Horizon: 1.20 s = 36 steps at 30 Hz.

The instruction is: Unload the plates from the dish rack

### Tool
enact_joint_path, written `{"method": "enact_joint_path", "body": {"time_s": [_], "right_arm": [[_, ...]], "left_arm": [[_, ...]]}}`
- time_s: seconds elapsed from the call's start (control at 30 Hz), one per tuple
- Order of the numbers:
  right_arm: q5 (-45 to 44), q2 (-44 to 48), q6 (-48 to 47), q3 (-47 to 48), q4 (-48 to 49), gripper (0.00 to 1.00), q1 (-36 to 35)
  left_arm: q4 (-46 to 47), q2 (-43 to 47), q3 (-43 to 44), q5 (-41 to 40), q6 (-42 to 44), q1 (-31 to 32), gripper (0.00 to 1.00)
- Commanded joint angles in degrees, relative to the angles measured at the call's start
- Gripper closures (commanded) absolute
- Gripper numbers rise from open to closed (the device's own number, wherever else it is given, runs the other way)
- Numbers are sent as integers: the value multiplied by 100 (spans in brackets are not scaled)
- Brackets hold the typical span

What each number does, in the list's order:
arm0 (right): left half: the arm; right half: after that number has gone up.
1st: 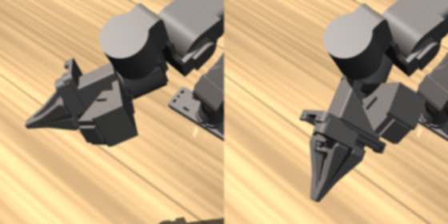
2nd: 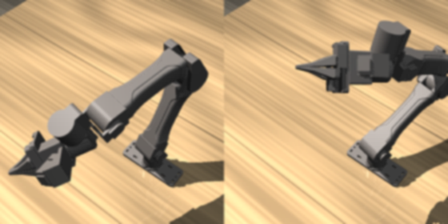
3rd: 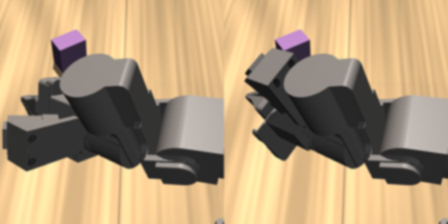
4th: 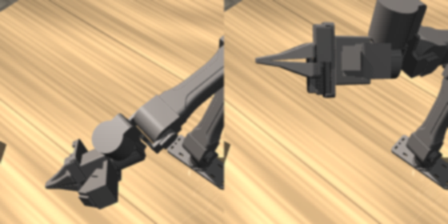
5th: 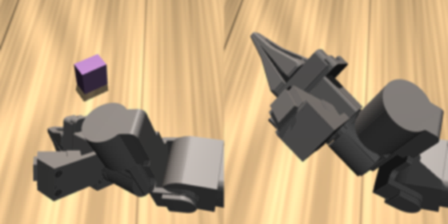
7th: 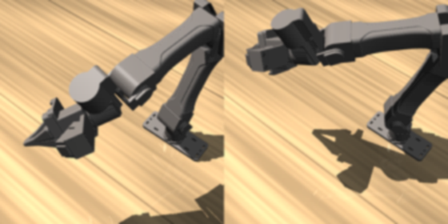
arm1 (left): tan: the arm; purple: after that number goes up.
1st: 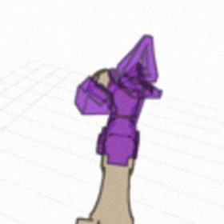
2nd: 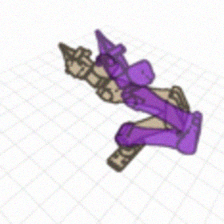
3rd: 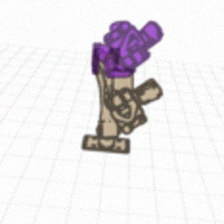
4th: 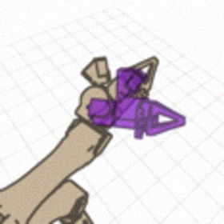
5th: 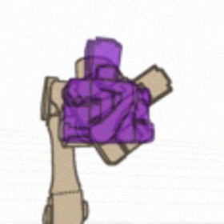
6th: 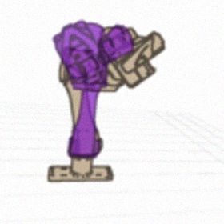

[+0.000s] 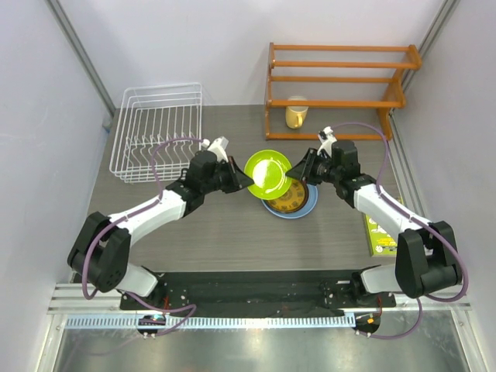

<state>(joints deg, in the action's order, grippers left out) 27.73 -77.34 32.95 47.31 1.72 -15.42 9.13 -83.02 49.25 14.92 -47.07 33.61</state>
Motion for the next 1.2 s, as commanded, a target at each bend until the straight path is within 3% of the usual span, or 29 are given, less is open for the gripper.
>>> {"method": "enact_joint_path", "body": {"time_s": [0.0,0.03,0.13,0.17,0.23,0.37,0.57,0.83,1.17], "right_arm": [[269,61,36,42,321,90,-145],[242,79,1,42,303,99,-137],[85,193,-52,33,233,99,-119],[6,245,-52,33,189,99,-110],[-188,412,-61,15,31,99,-6],[-654,676,-245,-11,-478,99,293],[-759,703,-534,-55,-1110,99,795],[-874,176,-825,24,-1508,99,892],[-857,-553,-887,121,-1350,98,892]], "left_arm": [[512,102,172,20,4,138,100],[477,128,198,20,66,138,100],[318,181,242,-103,154,138,97],[257,181,260,-234,172,129,77],[-67,216,339,-427,321,138,54],[-884,427,445,-1436,672,138,31],[-1685,1077,392,-2764,1200,129,29],[-1923,2325,-82,-4504,1919,138,28],[-1897,3362,-733,-5472,2343,138,19]]}}
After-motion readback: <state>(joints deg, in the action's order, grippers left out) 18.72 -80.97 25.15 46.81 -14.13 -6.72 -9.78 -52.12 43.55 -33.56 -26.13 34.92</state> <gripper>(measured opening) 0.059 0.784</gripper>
